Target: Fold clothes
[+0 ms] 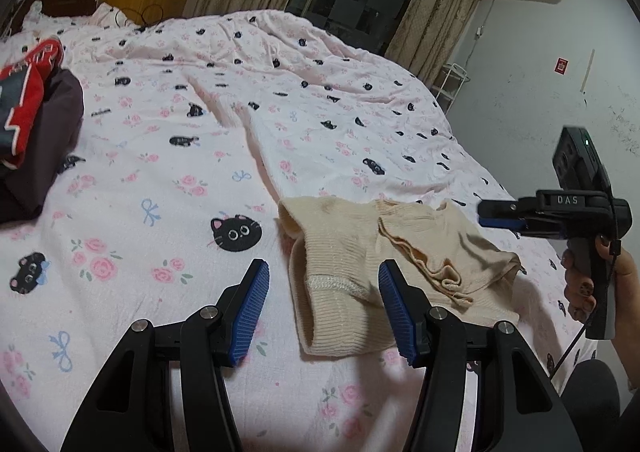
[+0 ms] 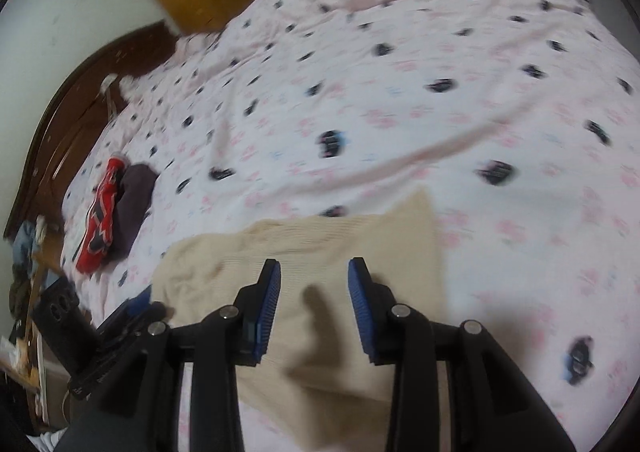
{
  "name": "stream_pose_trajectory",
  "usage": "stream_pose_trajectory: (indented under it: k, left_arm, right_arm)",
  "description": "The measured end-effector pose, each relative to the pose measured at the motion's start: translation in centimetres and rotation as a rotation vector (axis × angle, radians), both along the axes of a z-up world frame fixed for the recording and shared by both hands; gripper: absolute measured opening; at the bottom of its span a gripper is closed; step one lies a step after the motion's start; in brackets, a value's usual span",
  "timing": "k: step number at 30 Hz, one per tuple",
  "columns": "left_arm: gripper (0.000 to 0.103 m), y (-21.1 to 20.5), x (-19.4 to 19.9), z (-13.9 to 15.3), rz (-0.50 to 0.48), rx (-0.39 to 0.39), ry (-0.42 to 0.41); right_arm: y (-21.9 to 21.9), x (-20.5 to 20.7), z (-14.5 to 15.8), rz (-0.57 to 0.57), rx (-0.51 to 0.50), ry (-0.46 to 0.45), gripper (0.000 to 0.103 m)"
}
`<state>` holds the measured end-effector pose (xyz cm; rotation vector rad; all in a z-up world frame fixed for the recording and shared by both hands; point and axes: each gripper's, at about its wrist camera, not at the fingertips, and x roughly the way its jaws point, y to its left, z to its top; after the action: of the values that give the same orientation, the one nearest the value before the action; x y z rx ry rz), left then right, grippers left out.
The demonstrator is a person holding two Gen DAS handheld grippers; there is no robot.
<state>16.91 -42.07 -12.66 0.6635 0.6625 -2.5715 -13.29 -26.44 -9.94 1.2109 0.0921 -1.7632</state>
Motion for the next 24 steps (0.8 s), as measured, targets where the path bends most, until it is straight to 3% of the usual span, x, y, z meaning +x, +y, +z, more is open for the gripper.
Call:
stream_pose_trajectory:
  k: [3, 7, 14, 17, 22, 23, 24]
  left_arm:
    - [0.052, 1.2, 0.0, 1.2, -0.001, -0.052, 0.019]
    - [0.055, 3.1, -1.2, 2.2, -0.043, -0.084, 0.031]
    - [0.055, 5.7, -5.2, 3.1, -0.096, -0.088, 0.0]
    - [0.055, 6.3, -7.1, 2.6, -0.062, -0.11, -0.084]
    - [0.055, 6.5, -8.9, 0.3, -0.007, -0.124, -0.259]
    - [0.055, 6.6, -8.9, 0.2, -0.007, -0.126, -0.269]
    - [0.055, 6.6, -9.0, 0.0, -0.007, -0.129, -0.278]
  right_arm:
    - [3.4, -1.8, -0.8, -0.098, -0.013, -0.037, 0.045]
    - [6.5, -3.5, -2.8, -0.179, -0.021, -0.124, 0.045]
    - [7.2, -3.2, -4.9, -0.192, -0.074, -0.244, 0.045]
    - [6.8, -3.0, -4.9, -0.189, -0.104, -0.279, 0.046]
    - [6.3, -2.3, -5.3, -0.165, -0.087, -0.258, 0.046]
    - [6.2, -2.1, -5.3, -0.156, -0.089, -0.255, 0.038]
    - [6.1, -2.0, -5.4, -0.145, -0.089, -0.253, 0.023]
